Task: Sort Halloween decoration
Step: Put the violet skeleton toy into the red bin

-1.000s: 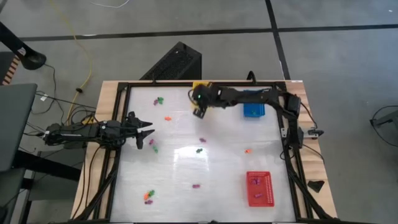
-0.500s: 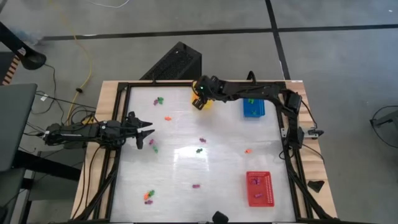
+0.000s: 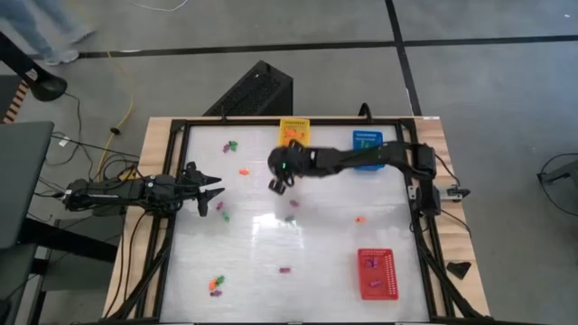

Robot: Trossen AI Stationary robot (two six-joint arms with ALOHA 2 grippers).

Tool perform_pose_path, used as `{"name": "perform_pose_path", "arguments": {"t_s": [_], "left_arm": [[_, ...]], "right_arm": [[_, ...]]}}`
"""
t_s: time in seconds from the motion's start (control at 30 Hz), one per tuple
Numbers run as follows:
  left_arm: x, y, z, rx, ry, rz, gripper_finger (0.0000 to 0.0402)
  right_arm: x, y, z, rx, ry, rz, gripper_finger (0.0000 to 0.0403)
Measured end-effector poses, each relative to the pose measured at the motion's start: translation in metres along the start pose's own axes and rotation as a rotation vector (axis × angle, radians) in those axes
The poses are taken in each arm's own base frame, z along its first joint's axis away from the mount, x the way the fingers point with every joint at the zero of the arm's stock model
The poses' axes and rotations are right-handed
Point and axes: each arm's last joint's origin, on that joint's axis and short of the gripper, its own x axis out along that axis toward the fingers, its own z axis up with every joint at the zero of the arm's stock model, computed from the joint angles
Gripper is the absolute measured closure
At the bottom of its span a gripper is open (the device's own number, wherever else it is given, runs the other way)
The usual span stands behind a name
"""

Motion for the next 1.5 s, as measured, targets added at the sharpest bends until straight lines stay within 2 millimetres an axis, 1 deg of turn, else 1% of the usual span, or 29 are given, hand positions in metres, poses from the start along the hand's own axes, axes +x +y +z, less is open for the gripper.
{"name": "perform_pose_path", "arguments": {"t_s": [0.1, 0.27, 0.43, 0.6, 0.7, 0.8, 0.9, 1.07, 1.13, 1.23, 1.33, 1.5], "left_arm": [[0.0, 0.0, 0.0, 0.0, 0.0, 0.0, 0.0233], [0.0, 0.0, 0.0, 0.0, 0.0, 0.0, 0.0233], [0.0, 0.0, 0.0, 0.0, 0.0, 0.0, 0.0233], [0.0, 0.0, 0.0, 0.0, 0.0, 0.0, 0.0233], [0.0, 0.0, 0.0, 0.0, 0.0, 0.0, 0.0233], [0.0, 0.0, 0.0, 0.0, 0.0, 0.0, 0.0233], [0.0, 0.0, 0.0, 0.0, 0.0, 0.0, 0.0233], [0.0, 0.0, 0.0, 0.0, 0.0, 0.0, 0.0233], [0.0, 0.0, 0.0, 0.0, 0.0, 0.0, 0.0233], [0.0, 0.0, 0.0, 0.0, 0.0, 0.0, 0.0233], [0.0, 0.0, 0.0, 0.0, 0.0, 0.0, 0.0233], [0.0, 0.0, 0.0, 0.0, 0.0, 0.0, 0.0233]], "right_arm": [[-0.008, 0.026, -0.006, -0.005, 0.009, 0.015, 0.034], [-0.02, 0.058, -0.015, 0.002, 0.013, 0.062, 0.0328], [-0.034, 0.087, -0.023, -0.021, -0.005, 0.065, 0.0283], [-0.047, 0.109, -0.038, -0.085, 0.035, 0.057, 0.0231], [-0.054, 0.117, -0.048, -0.081, 0.071, 0.002, 0.0212], [-0.055, 0.122, -0.06, -0.064, 0.079, -0.032, 0.0205], [-0.05, 0.123, -0.078, -0.061, 0.09, -0.046, 0.0205], [-0.038, 0.12, -0.103, -0.059, 0.089, -0.052, 0.0212], [-0.035, 0.12, -0.108, -0.051, 0.066, -0.041, 0.0214], [-0.034, 0.122, -0.106, -0.036, 0.035, -0.019, 0.0215], [-0.036, 0.129, -0.105, -0.048, 0.043, 0.099, 0.0216], [-0.048, 0.155, -0.105, -0.1, 0.054, 0.445, 0.0216]]}}
